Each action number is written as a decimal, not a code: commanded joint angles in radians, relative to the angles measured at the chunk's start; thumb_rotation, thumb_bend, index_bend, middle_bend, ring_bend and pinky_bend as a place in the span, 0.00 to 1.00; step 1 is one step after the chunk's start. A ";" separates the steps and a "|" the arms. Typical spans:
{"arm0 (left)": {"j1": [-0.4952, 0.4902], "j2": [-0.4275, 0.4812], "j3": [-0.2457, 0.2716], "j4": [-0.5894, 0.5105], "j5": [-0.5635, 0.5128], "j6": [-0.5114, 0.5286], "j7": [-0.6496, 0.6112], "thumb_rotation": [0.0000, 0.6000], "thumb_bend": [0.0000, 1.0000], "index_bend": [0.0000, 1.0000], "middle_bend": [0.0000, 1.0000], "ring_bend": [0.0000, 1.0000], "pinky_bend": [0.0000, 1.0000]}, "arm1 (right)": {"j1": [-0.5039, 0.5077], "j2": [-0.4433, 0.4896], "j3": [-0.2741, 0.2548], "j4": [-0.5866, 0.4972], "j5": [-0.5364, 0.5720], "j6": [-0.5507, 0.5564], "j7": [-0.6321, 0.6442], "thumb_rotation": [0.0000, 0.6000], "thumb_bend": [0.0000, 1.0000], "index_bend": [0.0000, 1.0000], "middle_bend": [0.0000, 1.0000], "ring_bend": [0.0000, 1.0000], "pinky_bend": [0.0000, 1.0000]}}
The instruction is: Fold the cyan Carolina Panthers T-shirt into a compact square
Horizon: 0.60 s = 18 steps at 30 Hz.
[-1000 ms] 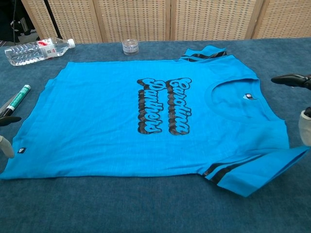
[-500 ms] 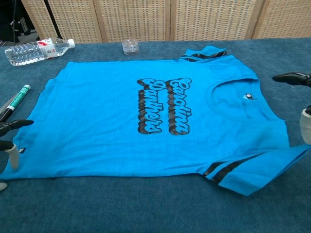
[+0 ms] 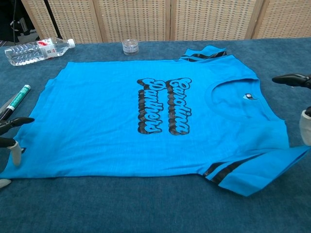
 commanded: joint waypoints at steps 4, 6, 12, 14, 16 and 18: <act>-0.006 0.001 0.003 -0.005 -0.009 -0.013 0.004 1.00 0.39 0.54 0.00 0.00 0.00 | -0.001 -0.001 0.001 0.000 -0.001 0.000 -0.001 1.00 0.52 0.67 0.00 0.00 0.00; -0.008 0.002 0.005 -0.008 -0.011 -0.018 0.005 1.00 0.42 0.54 0.00 0.00 0.00 | -0.001 0.000 0.001 0.000 0.000 0.000 -0.001 1.00 0.52 0.67 0.00 0.00 0.00; -0.010 0.006 0.007 -0.015 -0.019 -0.021 0.007 1.00 0.48 0.58 0.00 0.00 0.00 | -0.001 0.000 0.001 0.000 0.000 -0.001 0.000 1.00 0.52 0.67 0.00 0.00 0.00; -0.010 0.007 0.007 -0.017 -0.021 -0.021 0.007 1.00 0.49 0.60 0.00 0.00 0.00 | -0.001 0.000 0.001 0.000 -0.001 -0.001 -0.001 1.00 0.52 0.67 0.00 0.00 0.00; -0.011 0.008 0.007 -0.018 -0.023 -0.021 0.009 1.00 0.49 0.62 0.00 0.00 0.00 | -0.002 0.000 0.001 0.000 -0.001 -0.001 0.000 1.00 0.52 0.67 0.00 0.00 0.00; -0.011 0.008 0.009 -0.020 -0.024 -0.019 0.007 1.00 0.49 0.65 0.00 0.00 0.00 | -0.002 -0.001 0.001 0.000 -0.001 -0.001 -0.001 1.00 0.52 0.67 0.00 0.00 0.00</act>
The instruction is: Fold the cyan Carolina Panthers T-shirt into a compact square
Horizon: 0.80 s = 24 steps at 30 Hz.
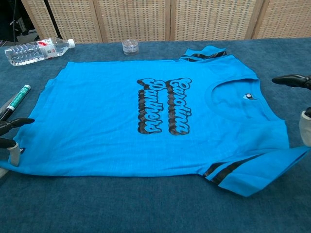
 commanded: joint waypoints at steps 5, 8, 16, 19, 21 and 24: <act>-0.002 0.004 0.004 -0.004 -0.001 0.005 -0.017 1.00 0.49 0.72 0.00 0.00 0.00 | 0.000 0.000 -0.001 0.001 -0.002 -0.002 0.001 1.00 0.52 0.67 0.00 0.00 0.00; -0.003 0.008 0.008 -0.008 0.003 0.009 -0.024 1.00 0.51 0.74 0.00 0.00 0.00 | 0.001 0.001 -0.007 0.004 -0.008 -0.004 0.003 1.00 0.52 0.67 0.00 0.00 0.00; -0.003 0.051 0.031 -0.041 0.040 0.057 -0.021 1.00 0.52 0.76 0.00 0.00 0.00 | 0.001 0.026 -0.061 0.013 -0.065 0.007 0.063 1.00 0.52 0.67 0.01 0.00 0.00; 0.003 0.072 0.045 -0.055 0.056 0.080 -0.021 1.00 0.52 0.76 0.00 0.00 0.00 | 0.000 0.038 -0.088 0.026 -0.097 0.018 0.083 1.00 0.52 0.67 0.01 0.00 0.00; 0.008 0.084 0.053 -0.062 0.065 0.094 -0.021 1.00 0.52 0.76 0.00 0.00 0.00 | -0.002 0.044 -0.101 0.034 -0.114 0.026 0.092 1.00 0.52 0.67 0.01 0.00 0.00; 0.014 0.101 0.063 -0.071 0.078 0.115 -0.021 1.00 0.52 0.76 0.00 0.00 0.00 | -0.005 0.050 -0.119 0.043 -0.137 0.038 0.107 1.00 0.52 0.67 0.01 0.00 0.00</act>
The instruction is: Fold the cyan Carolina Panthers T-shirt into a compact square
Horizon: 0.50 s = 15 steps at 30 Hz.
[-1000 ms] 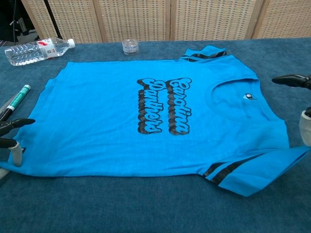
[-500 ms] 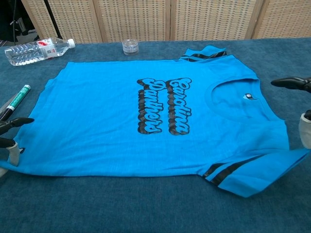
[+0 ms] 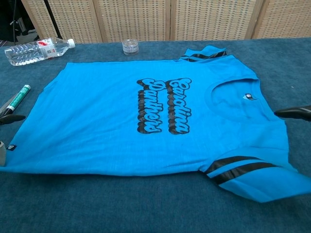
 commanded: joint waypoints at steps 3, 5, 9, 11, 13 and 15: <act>0.010 0.027 0.018 -0.013 0.025 0.035 0.000 1.00 0.52 0.76 0.00 0.00 0.00 | -0.005 0.011 -0.032 0.013 -0.043 0.026 0.026 1.00 0.52 0.67 0.01 0.00 0.00; 0.014 0.035 0.024 -0.013 0.034 0.048 0.003 1.00 0.52 0.76 0.00 0.00 0.00 | -0.005 0.014 -0.041 0.013 -0.059 0.033 0.029 1.00 0.52 0.67 0.01 0.00 0.00; 0.020 0.050 0.040 -0.017 0.056 0.069 0.001 1.00 0.52 0.76 0.00 0.00 0.00 | -0.005 0.019 -0.058 0.010 -0.093 0.042 0.021 1.00 0.52 0.67 0.01 0.00 0.00; 0.022 0.057 0.050 -0.020 0.070 0.082 0.000 1.00 0.52 0.76 0.00 0.00 0.00 | -0.004 0.021 -0.069 0.007 -0.114 0.045 0.018 1.00 0.52 0.67 0.02 0.00 0.00; 0.024 0.064 0.059 -0.023 0.084 0.091 -0.001 1.00 0.52 0.76 0.00 0.00 0.00 | -0.004 0.024 -0.079 0.006 -0.131 0.049 0.018 1.00 0.52 0.67 0.02 0.00 0.00; 0.025 0.071 0.069 -0.024 0.097 0.098 0.003 1.00 0.53 0.76 0.00 0.00 0.00 | -0.002 0.026 -0.088 0.008 -0.152 0.054 0.014 1.00 0.52 0.67 0.02 0.00 0.00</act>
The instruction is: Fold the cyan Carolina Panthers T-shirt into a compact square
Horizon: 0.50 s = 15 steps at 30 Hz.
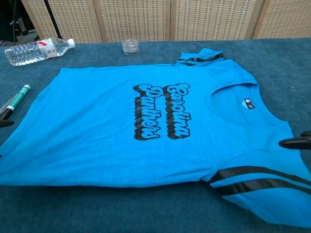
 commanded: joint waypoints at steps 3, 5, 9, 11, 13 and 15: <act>0.007 0.020 0.025 -0.004 0.033 0.022 0.010 1.00 0.53 0.76 0.00 0.00 0.00 | 0.004 0.007 -0.023 0.009 -0.052 0.014 -0.017 1.00 0.52 0.67 0.03 0.00 0.00; 0.011 0.025 0.036 -0.006 0.047 0.034 0.012 1.00 0.53 0.76 0.00 0.00 0.00 | 0.005 0.009 -0.030 0.013 -0.068 0.013 -0.028 1.00 0.52 0.67 0.03 0.00 0.00; 0.019 0.032 0.054 -0.005 0.070 0.051 0.010 1.00 0.53 0.76 0.00 0.00 0.00 | 0.004 0.012 -0.043 0.013 -0.091 0.011 -0.047 1.00 0.52 0.67 0.03 0.00 0.00; 0.024 0.035 0.063 0.000 0.078 0.057 0.007 1.00 0.53 0.76 0.00 0.00 0.00 | 0.002 0.012 -0.049 0.012 -0.100 0.012 -0.051 1.00 0.52 0.67 0.03 0.00 0.00; 0.029 0.036 0.069 0.004 0.083 0.062 0.004 1.00 0.53 0.76 0.00 0.00 0.00 | -0.001 0.010 -0.055 0.014 -0.110 0.015 -0.055 1.00 0.52 0.67 0.03 0.00 0.00; 0.033 0.038 0.075 0.010 0.088 0.068 -0.003 1.00 0.53 0.76 0.00 0.00 0.00 | -0.003 0.009 -0.061 0.015 -0.120 0.017 -0.061 1.00 0.52 0.67 0.03 0.00 0.00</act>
